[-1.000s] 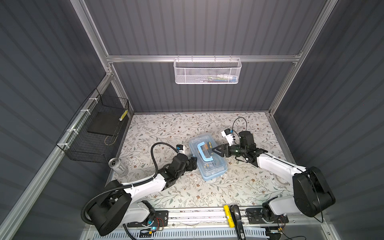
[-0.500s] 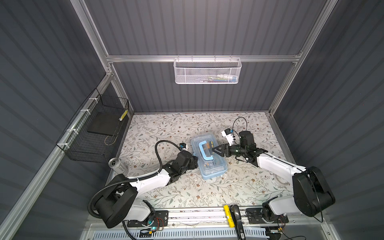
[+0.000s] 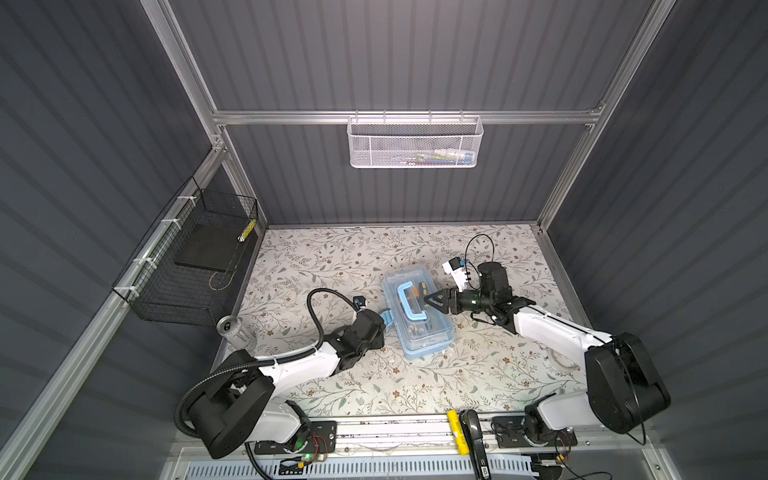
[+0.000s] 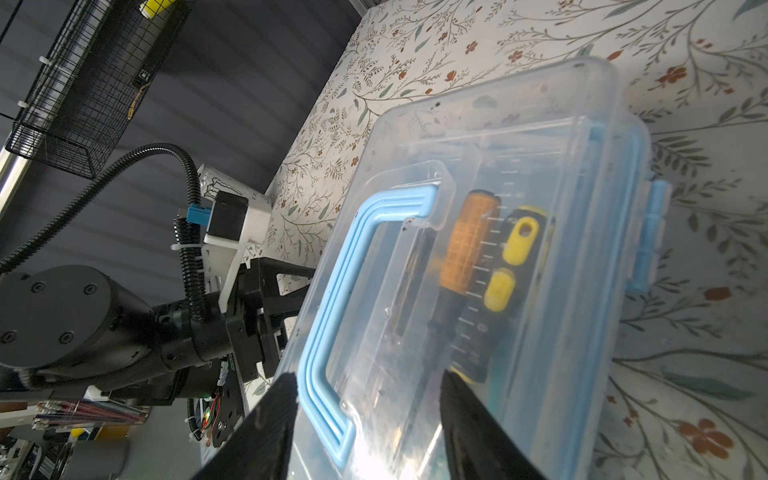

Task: Pack the tool kit

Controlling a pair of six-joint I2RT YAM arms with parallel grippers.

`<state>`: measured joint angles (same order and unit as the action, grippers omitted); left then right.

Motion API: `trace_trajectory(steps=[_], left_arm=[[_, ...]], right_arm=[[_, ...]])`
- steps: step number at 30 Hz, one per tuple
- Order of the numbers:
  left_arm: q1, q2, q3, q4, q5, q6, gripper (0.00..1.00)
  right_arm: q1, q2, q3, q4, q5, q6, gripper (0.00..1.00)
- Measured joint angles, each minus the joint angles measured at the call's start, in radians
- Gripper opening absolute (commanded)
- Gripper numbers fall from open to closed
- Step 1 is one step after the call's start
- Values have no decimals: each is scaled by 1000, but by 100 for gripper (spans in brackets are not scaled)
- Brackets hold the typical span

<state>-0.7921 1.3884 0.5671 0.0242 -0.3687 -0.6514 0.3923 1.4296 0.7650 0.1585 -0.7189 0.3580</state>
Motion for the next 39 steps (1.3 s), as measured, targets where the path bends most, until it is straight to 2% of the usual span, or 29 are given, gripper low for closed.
trace_trajectory(steps=[4,7,11,14,15,21,29,34,39], left_arm=[[0,100,39,93,3,51,76],[0,116,51,119,2,74,83],[0,31,10,124,-17,90,87],[0,-74,-65,132,-28,109,98],[0,-101,-90,135,-27,121,99],[1,-134,-202,185,33,227,99],[1,32,-194,369,140,325,99],[1,123,-148,439,138,353,99],[4,201,-87,441,67,359,99]], right_arm=[[0,0,0,-1,0,0,58],[0,0,0,-2,0,0,58],[0,-3,0,-8,0,-4,58],[-2,-2,8,-24,-2,-10,58],[-2,-1,13,-31,-3,-12,58],[-4,20,42,-60,-15,-24,58],[-4,39,60,-64,-20,-26,58],[-4,39,60,-66,-20,-26,58],[-6,39,60,-66,-20,-26,58]])
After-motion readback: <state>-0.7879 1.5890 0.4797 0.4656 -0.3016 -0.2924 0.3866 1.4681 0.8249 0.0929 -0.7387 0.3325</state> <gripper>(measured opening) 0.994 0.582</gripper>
